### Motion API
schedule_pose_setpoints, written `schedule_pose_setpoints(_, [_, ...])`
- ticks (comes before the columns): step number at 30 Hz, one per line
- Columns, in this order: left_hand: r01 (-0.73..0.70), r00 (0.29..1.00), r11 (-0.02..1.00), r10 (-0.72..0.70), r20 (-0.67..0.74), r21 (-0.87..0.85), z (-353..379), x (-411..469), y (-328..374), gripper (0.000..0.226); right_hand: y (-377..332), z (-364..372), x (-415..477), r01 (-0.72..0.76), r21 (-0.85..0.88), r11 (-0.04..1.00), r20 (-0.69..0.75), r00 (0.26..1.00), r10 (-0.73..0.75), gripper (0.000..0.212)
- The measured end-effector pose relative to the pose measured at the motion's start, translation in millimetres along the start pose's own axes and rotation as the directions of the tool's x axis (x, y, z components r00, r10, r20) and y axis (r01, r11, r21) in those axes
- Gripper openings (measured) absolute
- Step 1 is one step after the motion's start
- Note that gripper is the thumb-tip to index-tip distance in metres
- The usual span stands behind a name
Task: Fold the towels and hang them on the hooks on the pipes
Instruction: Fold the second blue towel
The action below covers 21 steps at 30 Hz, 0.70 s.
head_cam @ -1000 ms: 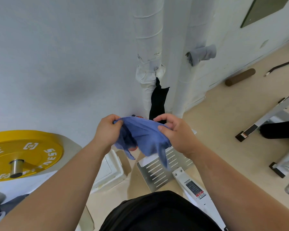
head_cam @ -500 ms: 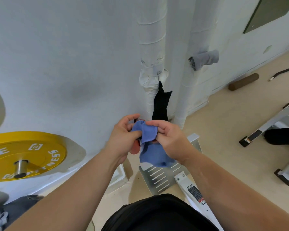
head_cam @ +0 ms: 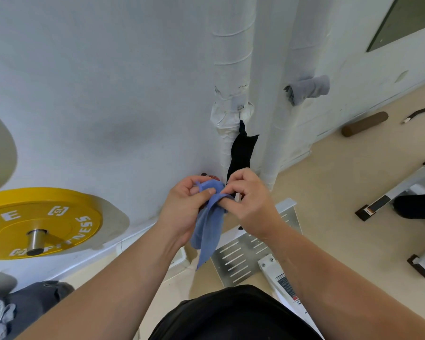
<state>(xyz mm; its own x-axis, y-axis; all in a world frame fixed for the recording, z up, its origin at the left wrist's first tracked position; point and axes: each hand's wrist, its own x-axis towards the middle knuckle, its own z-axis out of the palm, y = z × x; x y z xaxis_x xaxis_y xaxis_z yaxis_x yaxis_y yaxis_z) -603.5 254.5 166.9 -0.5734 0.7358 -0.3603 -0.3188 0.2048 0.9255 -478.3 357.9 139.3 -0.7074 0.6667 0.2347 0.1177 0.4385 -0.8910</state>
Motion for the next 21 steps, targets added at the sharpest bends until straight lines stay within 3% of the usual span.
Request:
schedule_pose_setpoints(3, [0.036, 0.998, 0.999, -0.035, 0.047, -0.018, -1.7, -2.0, -0.4, 0.024, -2.2, 0.4, 2.2, 0.039, 0.069, 0.997, -0.047, 0.998, -0.036, 0.022])
schedule_pose_setpoints(8, [0.062, 0.996, 0.997, -0.059, 0.065, -0.039, -0.8, -3.0, -1.8, 0.02, -1.5, -1.2, 1.8, -0.043, 0.126, 0.991, -0.014, 0.999, 0.045, 0.037])
schedule_pose_setpoints(16, [-0.069, 0.993, 0.968, 0.043, 0.111, 0.241, -1.9, -4.7, 11.3, 0.017, 1.9, -12.5, 5.6, -0.106, 0.083, 0.991, 0.055, 0.993, 0.102, 0.029])
schedule_pose_setpoints(21, [-0.172, 0.982, 0.931, 0.135, 0.135, 0.322, -1.6, -5.5, 20.3, 0.011, 0.4, -15.1, 9.8, -0.142, 0.085, 0.986, 0.036, 0.99, 0.14, 0.033])
